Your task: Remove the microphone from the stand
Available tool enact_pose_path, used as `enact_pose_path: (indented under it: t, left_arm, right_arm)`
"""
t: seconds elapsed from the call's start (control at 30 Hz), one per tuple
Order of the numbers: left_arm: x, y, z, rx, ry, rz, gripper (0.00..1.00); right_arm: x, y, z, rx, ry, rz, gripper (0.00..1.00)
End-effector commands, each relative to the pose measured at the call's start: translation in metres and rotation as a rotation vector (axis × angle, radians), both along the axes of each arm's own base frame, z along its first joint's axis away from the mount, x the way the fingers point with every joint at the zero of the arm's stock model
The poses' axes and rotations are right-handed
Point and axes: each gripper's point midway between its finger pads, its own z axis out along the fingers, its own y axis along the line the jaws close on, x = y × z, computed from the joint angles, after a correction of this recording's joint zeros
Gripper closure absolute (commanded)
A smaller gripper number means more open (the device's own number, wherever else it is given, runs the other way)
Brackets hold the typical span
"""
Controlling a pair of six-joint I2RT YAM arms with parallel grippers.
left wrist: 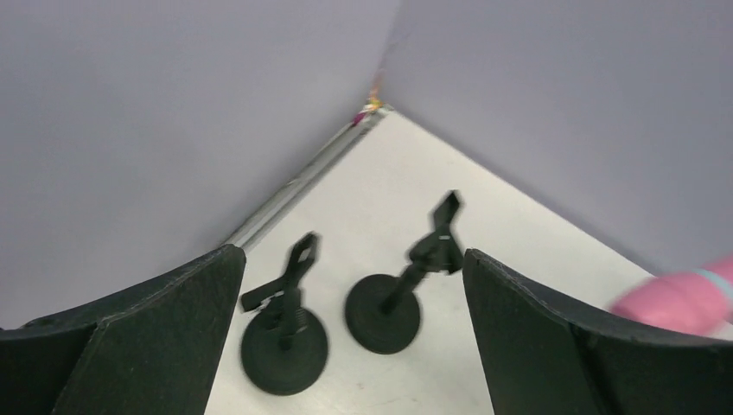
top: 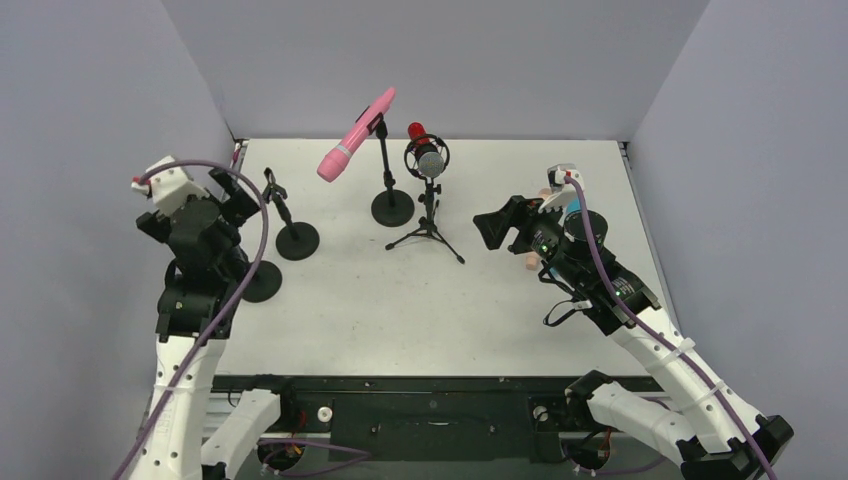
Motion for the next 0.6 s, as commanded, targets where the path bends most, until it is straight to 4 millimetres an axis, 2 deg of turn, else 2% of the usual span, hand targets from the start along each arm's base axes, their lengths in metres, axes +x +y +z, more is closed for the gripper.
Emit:
enact_pose_path:
  t: [0.0, 0.03, 0.07, 0.1, 0.13, 0.17, 0.2, 0.23, 0.27, 0.3, 0.33, 0.37, 0.4, 0.43, 0.47, 0.5, 0.57]
  left_arm:
    - [0.027, -0.067, 0.060, 0.083, -0.044, -0.349, 0.04]
    - [0.039, -0.090, 0.058, 0.098, -0.019, -0.438, 0.04]
    - [0.041, -0.099, 0.076, 0.128, -0.039, -0.478, 0.04]
    - [0.052, -0.121, 0.083, 0.140, -0.036, -0.557, 0.04]
    - [0.066, -0.134, 0.076, 0.166, 0.005, -0.603, 0.04]
    - [0.068, -0.149, 0.090, 0.168, -0.016, -0.678, 0.04]
    - [0.082, -0.161, 0.082, 0.176, 0.020, -0.721, 0.04]
    - [0.084, -0.177, 0.094, 0.178, -0.003, -0.802, 0.04]
    - [0.098, -0.188, 0.085, 0.186, 0.032, -0.837, 0.04]
    - [0.099, -0.198, 0.096, 0.192, 0.015, -0.886, 0.04]
    - [0.111, -0.208, 0.082, 0.206, 0.070, -0.925, 0.04]
    - [0.112, -0.218, 0.096, 0.218, 0.045, -0.973, 0.04]
    - [0.125, -0.225, 0.081, 0.217, 0.098, -0.996, 0.04]
    - [0.126, -0.235, 0.092, 0.227, 0.076, -1.047, 0.04]
    - [0.136, -0.245, 0.078, 0.218, 0.116, -1.085, 0.04]
    - [0.139, -0.248, 0.088, 0.237, 0.097, -1.100, 0.04]
    - [0.151, -0.256, 0.085, 0.254, 0.110, -1.124, 0.04]
  right_arm:
    - [0.002, 0.001, 0.014, 0.021, -0.038, 0.009, 0.24]
    - [0.002, 0.001, 0.015, 0.019, -0.041, 0.011, 0.24]
    - [0.001, 0.001, 0.014, 0.018, -0.040, 0.012, 0.24]
    - [0.001, 0.000, 0.015, 0.019, -0.042, 0.012, 0.24]
    - [0.000, 0.001, 0.015, 0.018, -0.041, 0.015, 0.24]
    - [-0.001, 0.000, 0.016, 0.017, -0.042, 0.016, 0.24]
    - [-0.002, 0.000, 0.015, 0.014, -0.039, 0.020, 0.24]
    - [-0.003, 0.000, 0.016, 0.015, -0.040, 0.022, 0.24]
    - [-0.005, -0.001, 0.016, 0.013, -0.040, 0.023, 0.24]
    - [-0.006, -0.001, 0.016, 0.011, -0.040, 0.027, 0.24]
    - [-0.008, -0.002, 0.017, 0.007, -0.039, 0.029, 0.24]
    - [-0.009, -0.002, 0.017, 0.004, -0.037, 0.031, 0.24]
    - [-0.010, -0.003, 0.016, -0.001, -0.034, 0.033, 0.24]
    - [-0.011, -0.004, 0.017, -0.003, -0.034, 0.034, 0.24]
    - [-0.013, -0.005, 0.017, -0.008, -0.034, 0.034, 0.24]
    - [-0.014, -0.006, 0.017, -0.011, -0.031, 0.034, 0.24]
    - [-0.016, -0.008, 0.018, -0.017, -0.031, 0.032, 0.24]
